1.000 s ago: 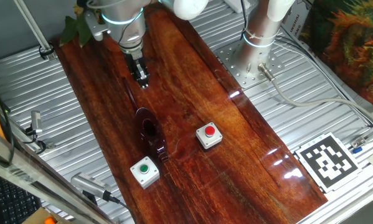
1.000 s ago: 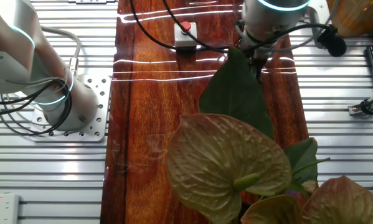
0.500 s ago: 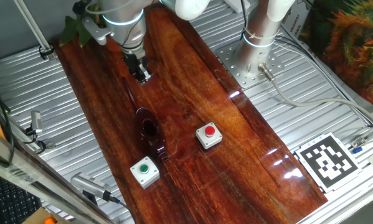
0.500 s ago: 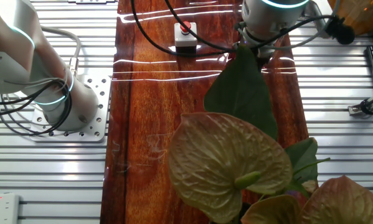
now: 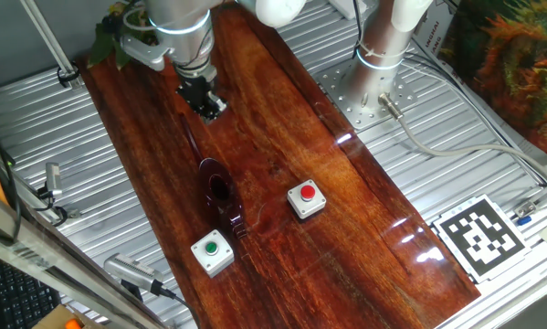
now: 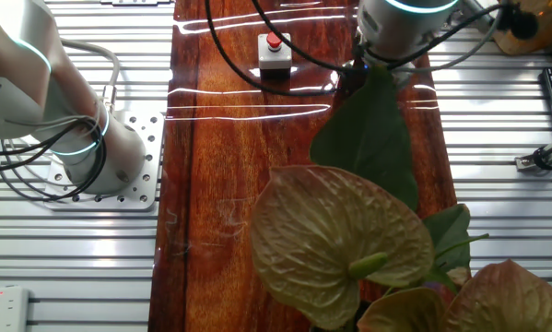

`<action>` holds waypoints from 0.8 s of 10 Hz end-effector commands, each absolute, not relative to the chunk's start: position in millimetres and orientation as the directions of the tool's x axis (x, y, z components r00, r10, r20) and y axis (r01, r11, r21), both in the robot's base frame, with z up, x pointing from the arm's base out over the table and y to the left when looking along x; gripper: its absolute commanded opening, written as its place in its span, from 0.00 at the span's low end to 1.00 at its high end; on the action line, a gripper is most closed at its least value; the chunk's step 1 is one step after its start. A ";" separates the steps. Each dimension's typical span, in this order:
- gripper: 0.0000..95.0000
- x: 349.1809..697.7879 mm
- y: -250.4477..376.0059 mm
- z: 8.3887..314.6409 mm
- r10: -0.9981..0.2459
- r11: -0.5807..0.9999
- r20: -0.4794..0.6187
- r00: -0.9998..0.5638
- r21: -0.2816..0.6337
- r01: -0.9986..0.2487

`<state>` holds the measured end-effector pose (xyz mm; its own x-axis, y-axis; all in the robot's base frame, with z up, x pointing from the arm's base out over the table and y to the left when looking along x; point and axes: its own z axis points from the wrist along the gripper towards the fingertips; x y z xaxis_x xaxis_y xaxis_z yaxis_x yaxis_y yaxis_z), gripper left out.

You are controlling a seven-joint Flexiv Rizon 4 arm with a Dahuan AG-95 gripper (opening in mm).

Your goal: Water the plant

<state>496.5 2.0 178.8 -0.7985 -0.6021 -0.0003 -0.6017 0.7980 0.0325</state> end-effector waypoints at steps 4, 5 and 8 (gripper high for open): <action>0.00 496.4 3.1 179.8 -0.957 0.289 -0.025 -0.290 0.019 -0.957; 0.00 496.2 3.3 180.3 -0.960 0.280 -0.028 -0.280 0.019 -0.960; 0.00 495.3 7.6 186.5 -0.958 0.285 -0.028 -0.285 0.015 -0.959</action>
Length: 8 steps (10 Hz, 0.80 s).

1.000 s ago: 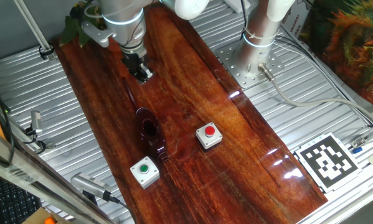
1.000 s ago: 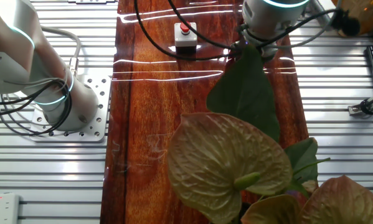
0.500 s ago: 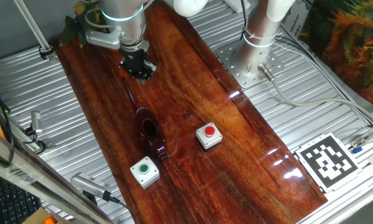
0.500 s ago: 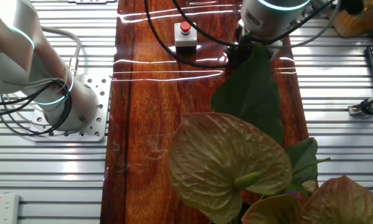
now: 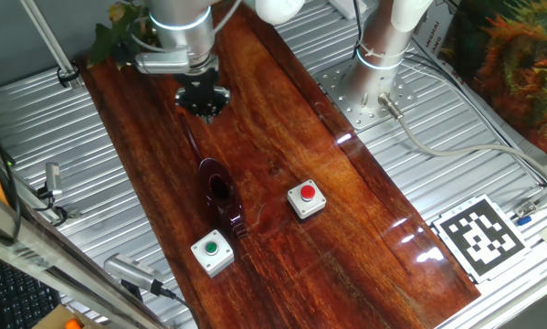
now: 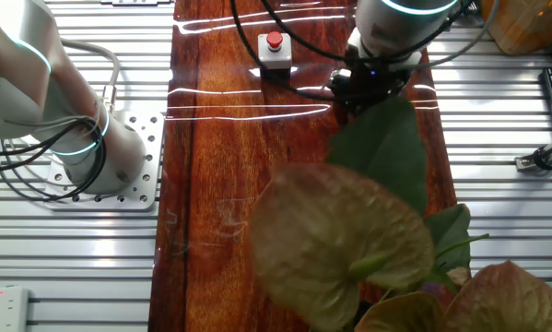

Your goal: Water the plant

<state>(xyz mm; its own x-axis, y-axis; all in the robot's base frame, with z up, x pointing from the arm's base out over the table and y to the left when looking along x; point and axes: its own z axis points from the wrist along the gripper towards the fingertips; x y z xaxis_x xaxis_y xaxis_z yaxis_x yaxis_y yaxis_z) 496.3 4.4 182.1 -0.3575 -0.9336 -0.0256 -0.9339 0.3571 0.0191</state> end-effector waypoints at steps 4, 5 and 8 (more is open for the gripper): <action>0.00 493.3 37.8 191.2 -0.954 0.298 -0.030 -0.298 -0.015 -0.954; 0.00 494.4 46.4 189.3 -0.952 0.304 -0.039 -0.303 -0.021 -0.953; 0.00 510.7 76.0 188.9 -0.942 0.335 -0.038 -0.333 -0.034 -0.942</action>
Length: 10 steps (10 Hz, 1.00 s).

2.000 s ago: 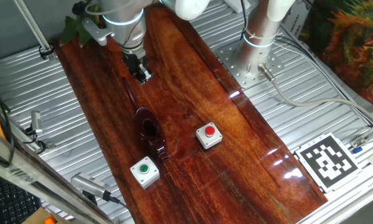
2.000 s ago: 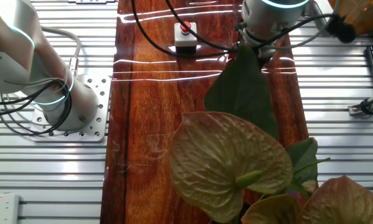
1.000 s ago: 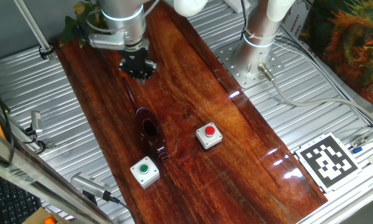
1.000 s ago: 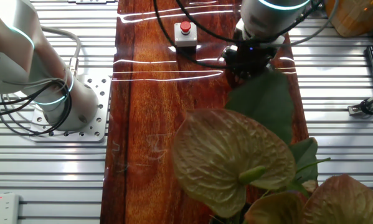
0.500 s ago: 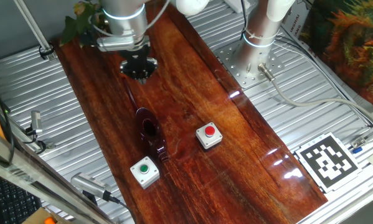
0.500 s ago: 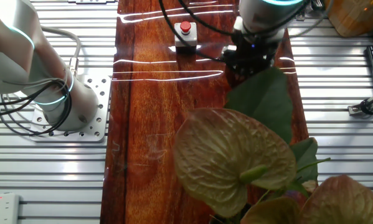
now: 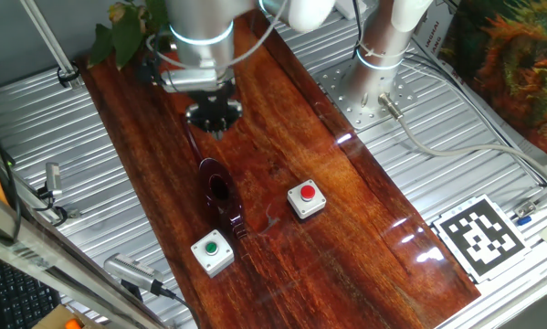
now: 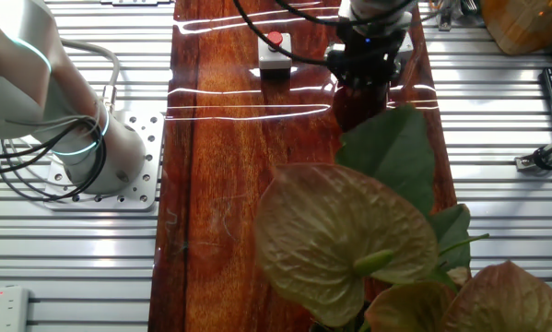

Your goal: Water the plant

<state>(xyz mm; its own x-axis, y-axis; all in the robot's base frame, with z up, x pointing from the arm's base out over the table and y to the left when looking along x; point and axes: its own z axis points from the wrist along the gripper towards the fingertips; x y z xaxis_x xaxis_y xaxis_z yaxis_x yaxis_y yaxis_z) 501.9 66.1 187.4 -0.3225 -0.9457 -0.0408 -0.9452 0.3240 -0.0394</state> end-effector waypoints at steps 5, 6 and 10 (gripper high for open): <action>0.00 545.2 119.6 208.1 -0.939 0.344 -0.035 -0.343 -0.032 -0.938; 0.00 547.2 125.7 208.9 -0.942 0.336 -0.034 -0.335 -0.033 -0.941; 0.00 545.6 134.8 204.6 -0.996 0.088 -0.031 -0.087 -0.050 -0.995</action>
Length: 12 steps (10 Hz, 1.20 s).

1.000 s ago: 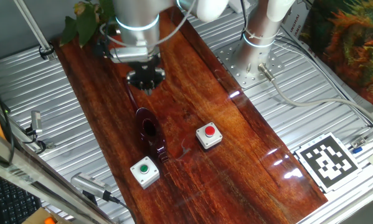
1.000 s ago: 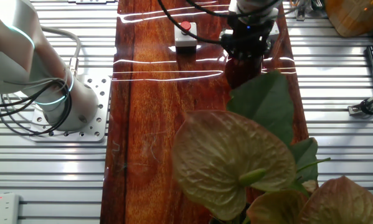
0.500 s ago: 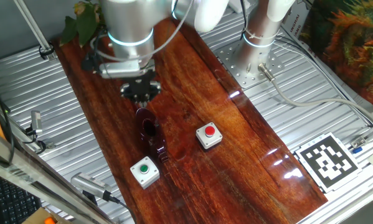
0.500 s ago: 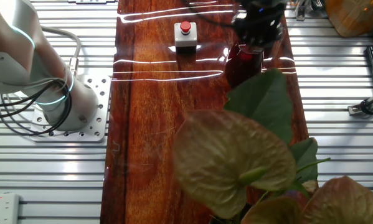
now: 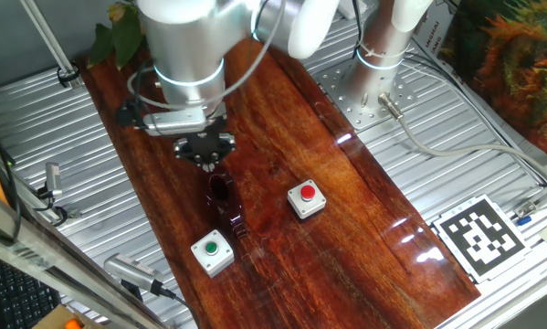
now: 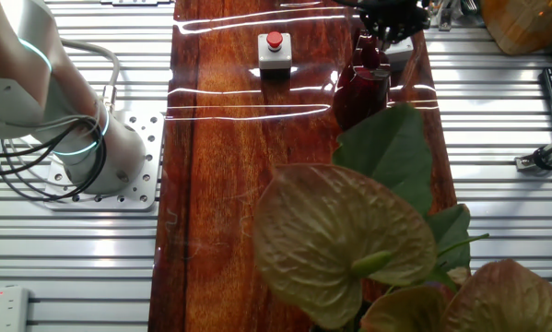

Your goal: Water the plant

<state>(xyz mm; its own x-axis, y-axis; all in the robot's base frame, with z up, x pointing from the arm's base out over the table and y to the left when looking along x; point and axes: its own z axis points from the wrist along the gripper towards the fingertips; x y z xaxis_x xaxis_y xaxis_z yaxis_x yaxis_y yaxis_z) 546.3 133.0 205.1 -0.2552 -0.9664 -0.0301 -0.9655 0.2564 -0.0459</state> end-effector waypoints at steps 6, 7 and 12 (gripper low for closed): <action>0.00 548.4 141.5 186.8 -0.997 0.069 -0.051 -0.066 -0.048 -0.996; 0.00 549.0 141.4 185.5 -0.997 0.066 -0.051 -0.064 -0.047 -0.997; 0.00 549.0 141.4 185.4 -0.996 0.075 -0.048 -0.073 -0.041 -0.996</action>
